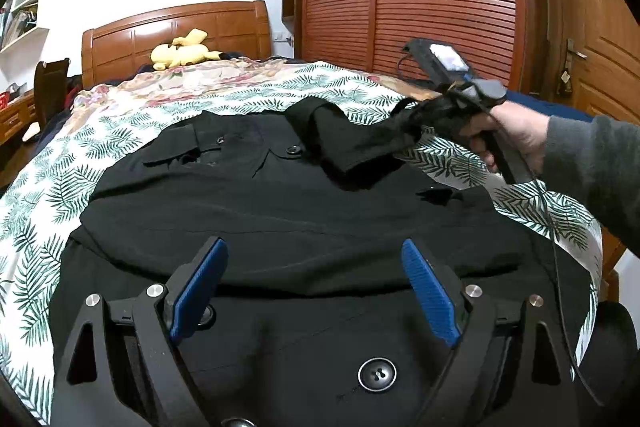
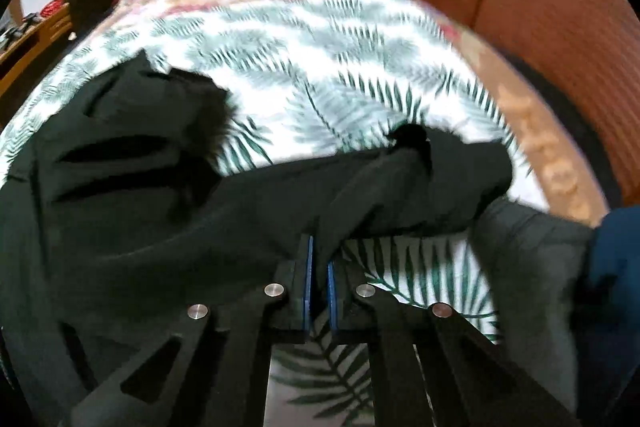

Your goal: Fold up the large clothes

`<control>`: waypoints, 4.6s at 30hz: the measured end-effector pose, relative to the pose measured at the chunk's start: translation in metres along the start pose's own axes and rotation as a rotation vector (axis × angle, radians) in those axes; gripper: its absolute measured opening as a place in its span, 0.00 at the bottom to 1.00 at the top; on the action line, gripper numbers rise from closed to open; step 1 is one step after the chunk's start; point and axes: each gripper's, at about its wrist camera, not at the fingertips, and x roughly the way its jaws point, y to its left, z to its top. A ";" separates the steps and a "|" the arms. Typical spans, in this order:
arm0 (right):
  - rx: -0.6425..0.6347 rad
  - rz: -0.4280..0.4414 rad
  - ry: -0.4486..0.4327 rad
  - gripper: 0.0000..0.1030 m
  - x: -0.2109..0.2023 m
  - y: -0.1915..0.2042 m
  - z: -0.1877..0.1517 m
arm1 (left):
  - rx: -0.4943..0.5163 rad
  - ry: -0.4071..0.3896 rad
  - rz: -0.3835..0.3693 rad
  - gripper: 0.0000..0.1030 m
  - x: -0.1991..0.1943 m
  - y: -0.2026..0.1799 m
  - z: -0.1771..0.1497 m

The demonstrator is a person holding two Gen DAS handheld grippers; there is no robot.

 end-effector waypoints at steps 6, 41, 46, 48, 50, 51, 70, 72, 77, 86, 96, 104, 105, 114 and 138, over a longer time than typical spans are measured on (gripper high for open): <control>-0.092 0.007 -0.193 0.05 -0.084 0.032 0.010 | 0.010 -0.030 0.003 0.87 -0.015 0.000 0.002; -0.149 0.326 -0.116 0.51 -0.114 0.101 -0.135 | 0.021 -0.018 0.159 0.87 -0.066 0.029 -0.029; -0.134 0.328 -0.063 0.51 -0.077 0.108 -0.147 | 0.021 0.017 0.174 0.87 -0.056 0.019 -0.036; -0.124 0.338 -0.072 0.51 -0.073 0.111 -0.149 | 0.021 0.039 0.171 0.87 -0.053 0.016 -0.039; -0.121 0.340 -0.076 0.51 -0.069 0.114 -0.149 | 0.021 0.048 0.174 0.87 -0.052 0.014 -0.039; -0.122 0.340 -0.077 0.51 -0.069 0.117 -0.148 | 0.024 0.048 0.182 0.87 -0.054 0.013 -0.040; -0.119 0.342 -0.080 0.51 -0.069 0.103 -0.159 | -0.133 0.164 0.271 0.87 -0.001 0.097 0.029; -0.120 0.341 -0.081 0.51 -0.069 0.103 -0.159 | -0.161 0.177 0.267 0.87 0.012 0.107 0.038; -0.135 0.326 -0.087 0.51 -0.070 0.105 -0.160 | -0.191 0.230 0.288 0.87 0.050 0.123 0.050; -0.120 0.349 -0.083 0.51 -0.069 0.100 -0.160 | -0.158 0.422 0.396 0.69 0.098 0.140 0.039; -0.124 0.340 -0.081 0.51 -0.069 0.102 -0.159 | -0.089 0.408 0.408 0.10 0.058 0.124 0.031; -0.128 0.336 -0.080 0.51 -0.067 0.101 -0.156 | -0.018 0.280 0.399 0.10 -0.018 0.085 0.019; -0.127 0.336 -0.080 0.51 -0.067 0.101 -0.156 | -0.028 0.269 0.397 0.10 -0.026 0.082 0.015; -0.126 0.335 -0.083 0.51 -0.067 0.100 -0.157 | -0.102 0.187 0.319 0.14 -0.072 0.063 -0.019; -0.127 0.337 -0.085 0.51 -0.067 0.097 -0.156 | -0.121 0.112 0.300 0.42 -0.127 0.051 -0.035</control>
